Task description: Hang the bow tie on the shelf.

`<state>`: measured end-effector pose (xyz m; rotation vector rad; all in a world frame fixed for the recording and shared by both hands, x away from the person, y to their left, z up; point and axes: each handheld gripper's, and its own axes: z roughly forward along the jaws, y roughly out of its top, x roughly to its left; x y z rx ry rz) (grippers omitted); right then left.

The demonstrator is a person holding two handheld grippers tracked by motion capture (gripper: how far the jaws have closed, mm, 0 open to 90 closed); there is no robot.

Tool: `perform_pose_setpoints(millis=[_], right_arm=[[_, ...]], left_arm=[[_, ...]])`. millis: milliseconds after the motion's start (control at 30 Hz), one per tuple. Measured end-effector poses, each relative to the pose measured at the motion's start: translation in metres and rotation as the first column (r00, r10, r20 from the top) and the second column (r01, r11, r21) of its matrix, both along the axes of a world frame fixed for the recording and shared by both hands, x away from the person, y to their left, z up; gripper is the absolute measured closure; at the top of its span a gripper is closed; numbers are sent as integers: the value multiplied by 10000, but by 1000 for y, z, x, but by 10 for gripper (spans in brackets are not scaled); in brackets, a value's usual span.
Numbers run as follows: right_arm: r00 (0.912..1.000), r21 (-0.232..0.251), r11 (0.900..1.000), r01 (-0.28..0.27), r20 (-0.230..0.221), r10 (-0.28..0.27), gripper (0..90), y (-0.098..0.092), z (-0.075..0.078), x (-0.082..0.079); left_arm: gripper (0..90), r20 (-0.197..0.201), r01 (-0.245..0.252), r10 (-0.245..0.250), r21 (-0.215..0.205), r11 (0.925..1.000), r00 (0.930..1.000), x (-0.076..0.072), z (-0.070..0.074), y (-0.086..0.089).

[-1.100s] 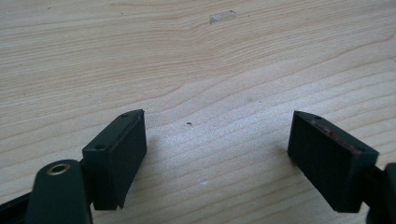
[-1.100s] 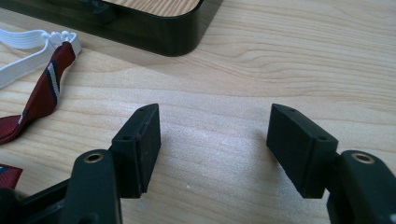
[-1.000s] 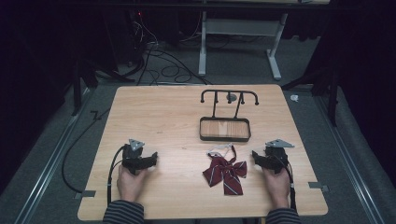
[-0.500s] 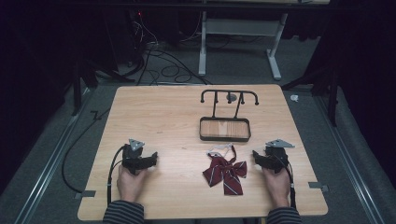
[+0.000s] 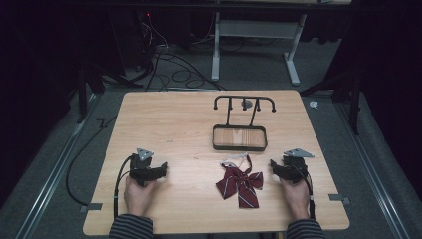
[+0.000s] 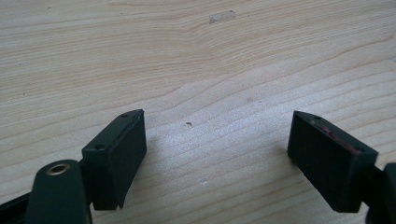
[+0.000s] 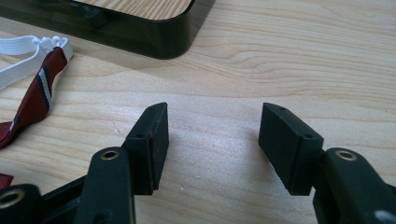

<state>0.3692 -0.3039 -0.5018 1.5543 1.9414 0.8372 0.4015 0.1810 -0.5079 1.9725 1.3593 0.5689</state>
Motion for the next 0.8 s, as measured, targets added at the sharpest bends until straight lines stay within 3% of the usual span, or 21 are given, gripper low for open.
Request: perform_pose_setpoints(millis=[133, 267, 400, 567, 800], right_arm=[[10000, 23, 10000, 73, -19, -73, 548, -1, 1, -1], [10000, 388, 9992, 22, -60, -20, 596, -1, 5, -4], [9993, 771, 9964, -342, 197, 328, 623, 5, 17, -14], [9956, 1105, 9895, -933, 153, 922, 640, 18, 29, -26], [9826, 957, 9779, -1857, 98, 1856, 663, 42, 38, -33]], left_arm=[[200, 0, 0, 0, -6, 10000, 10000, 0, 0, 0], [201, 28, -9, 9, -19, 10000, 10000, 0, 0, 0], [201, 32, 0, 1, -18, 10000, 10000, 0, 0, 0], [201, 38, 8, -8, -14, 10000, 10000, 0, 0, 0], [201, 36, 21, -21, -13, 10000, 10000, -1, 0, 0]])
